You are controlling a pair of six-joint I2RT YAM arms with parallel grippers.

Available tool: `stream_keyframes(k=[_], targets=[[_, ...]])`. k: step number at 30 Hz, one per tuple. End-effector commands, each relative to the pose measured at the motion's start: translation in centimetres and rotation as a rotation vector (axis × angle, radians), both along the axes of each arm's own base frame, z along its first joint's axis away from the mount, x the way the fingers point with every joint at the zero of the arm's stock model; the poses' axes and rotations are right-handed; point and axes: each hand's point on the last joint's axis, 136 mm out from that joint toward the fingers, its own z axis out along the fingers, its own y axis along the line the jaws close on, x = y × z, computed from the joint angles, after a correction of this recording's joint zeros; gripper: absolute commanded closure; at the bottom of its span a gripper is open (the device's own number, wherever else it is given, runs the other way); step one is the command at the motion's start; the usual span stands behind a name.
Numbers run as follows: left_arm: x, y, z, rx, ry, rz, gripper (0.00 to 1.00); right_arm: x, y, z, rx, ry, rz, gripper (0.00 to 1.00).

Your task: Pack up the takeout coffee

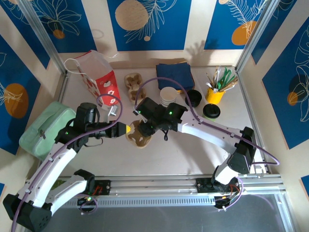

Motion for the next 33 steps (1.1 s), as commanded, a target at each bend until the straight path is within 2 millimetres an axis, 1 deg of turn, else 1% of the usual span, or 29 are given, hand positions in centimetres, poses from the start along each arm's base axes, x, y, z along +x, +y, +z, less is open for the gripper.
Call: stream_keyframes(k=[1, 3, 6, 7, 9, 11, 13, 15, 18, 19, 22, 24, 27, 30, 33], targets=[[0.1, -0.1, 0.5, -0.024, -0.02, -0.009, 1.0, 0.3, 0.3, 1.3, 0.034, -0.011, -0.008, 0.54], [0.2, 0.0, 0.5, -0.019, -0.021, -0.004, 1.0, 0.1, 0.3, 1.4, 0.037, -0.012, -0.002, 0.54], [0.6, 0.4, 0.6, 0.009, -0.034, 0.031, 0.93, 0.1, 0.1, 1.3, 0.027, -0.017, 0.002, 0.55], [0.6, 0.6, 0.7, 0.015, -0.042, 0.04, 0.9, 0.2, 0.0, 1.2, 0.024, -0.018, 0.001, 0.55], [0.9, 1.0, 1.0, 0.033, -0.061, 0.064, 0.76, 0.2, -0.2, 0.9, 0.011, -0.012, 0.002, 0.55], [1.3, 1.9, 1.2, 0.081, -0.069, 0.117, 0.69, 0.2, -0.5, 0.6, -0.006, -0.005, -0.001, 0.56], [2.0, 3.3, 1.4, 0.146, -0.073, 0.197, 0.64, 0.1, -0.9, 0.1, -0.025, 0.002, -0.004, 0.56], [2.8, 4.8, 2.2, 0.199, -0.089, 0.275, 0.61, 0.0, -1.2, -0.2, -0.039, 0.009, -0.007, 0.56], [4.4, 7.3, 3.9, 0.259, -0.11, 0.412, 0.57, -0.3, -1.4, -0.5, -0.039, 0.019, -0.002, 0.57], [4.9, 8.0, 4.5, 0.271, -0.117, 0.452, 0.54, -0.4, -1.4, -0.5, -0.039, 0.021, 0.002, 0.57], [6.9, 10.9, 6.0, 0.335, -0.125, 0.603, 0.46, -0.7, -1.5, -0.7, -0.035, 0.035, 0.011, 0.57], [8.3, 13.3, 6.8, 0.418, -0.135, 0.706, 0.46, -1.0, -1.6, -0.9, -0.042, 0.041, 0.014, 0.57], [10.1, 16.2, 7.9, 0.535, -0.149, 0.814, 0.46, -1.3, -1.9, -1.0, -0.048, 0.046, 0.019, 0.57], [12.2, 17.6, 8.7, 0.574, -0.146, 0.874, 0.45, -1.7, -2.1, -1.0, -0.044, 0.046, 0.029, 0.58], [14.1, 18.6, 9.0, 0.584, -0.126, 0.933, 0.45, -2.0, -2.2, -0.8, -0.033, 0.047, 0.031, 0.58]])
